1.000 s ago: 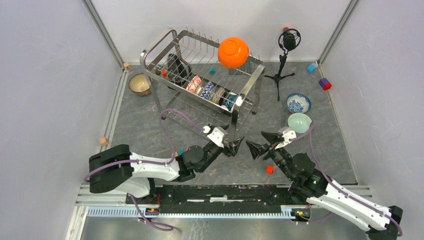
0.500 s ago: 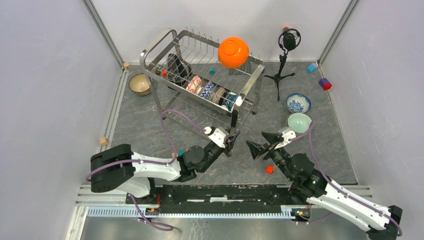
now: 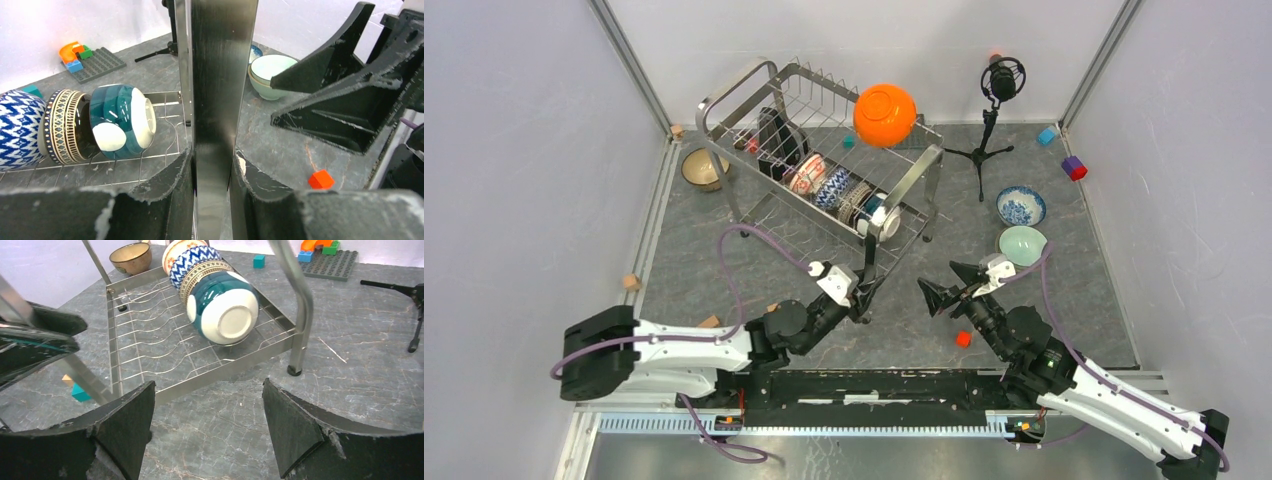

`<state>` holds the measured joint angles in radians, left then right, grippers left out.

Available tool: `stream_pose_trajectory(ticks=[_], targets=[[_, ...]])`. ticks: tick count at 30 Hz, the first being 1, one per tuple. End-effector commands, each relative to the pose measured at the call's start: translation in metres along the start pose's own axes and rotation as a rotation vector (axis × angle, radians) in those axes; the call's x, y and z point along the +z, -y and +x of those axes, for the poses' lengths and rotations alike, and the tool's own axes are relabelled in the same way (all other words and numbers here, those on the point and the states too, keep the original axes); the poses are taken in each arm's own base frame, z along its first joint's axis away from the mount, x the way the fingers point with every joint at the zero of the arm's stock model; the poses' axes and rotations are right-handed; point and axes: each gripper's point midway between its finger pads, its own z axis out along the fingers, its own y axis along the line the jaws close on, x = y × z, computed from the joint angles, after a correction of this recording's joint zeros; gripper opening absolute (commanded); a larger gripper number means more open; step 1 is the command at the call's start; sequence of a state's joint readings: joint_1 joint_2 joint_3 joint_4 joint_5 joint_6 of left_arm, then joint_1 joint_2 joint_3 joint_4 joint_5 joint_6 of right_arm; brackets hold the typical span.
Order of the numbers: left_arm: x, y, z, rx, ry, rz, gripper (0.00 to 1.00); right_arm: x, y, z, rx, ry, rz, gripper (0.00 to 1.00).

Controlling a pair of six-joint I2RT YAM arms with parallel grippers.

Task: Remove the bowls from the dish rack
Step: Adjust the dish rack at the center of the board.

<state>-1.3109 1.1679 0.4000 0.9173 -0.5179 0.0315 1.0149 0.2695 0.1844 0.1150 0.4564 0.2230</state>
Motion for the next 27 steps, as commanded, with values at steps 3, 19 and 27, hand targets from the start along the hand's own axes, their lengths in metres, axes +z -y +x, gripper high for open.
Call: stream_pose_trajectory(ticks=[3,19,27], targets=[[-0.032,0.0,-0.014,-0.128,-0.016,0.051,0.08,-0.002,0.008,-0.025,-0.017,0.103,0.037,0.82],[-0.104,-0.045,-0.027,-0.253,0.012,0.016,0.07,0.02,-0.017,-0.05,-0.098,0.242,-0.054,0.85],[-0.107,-0.051,-0.016,-0.236,-0.098,-0.034,0.09,0.047,-0.027,-0.065,-0.228,0.236,-0.037,0.87]])
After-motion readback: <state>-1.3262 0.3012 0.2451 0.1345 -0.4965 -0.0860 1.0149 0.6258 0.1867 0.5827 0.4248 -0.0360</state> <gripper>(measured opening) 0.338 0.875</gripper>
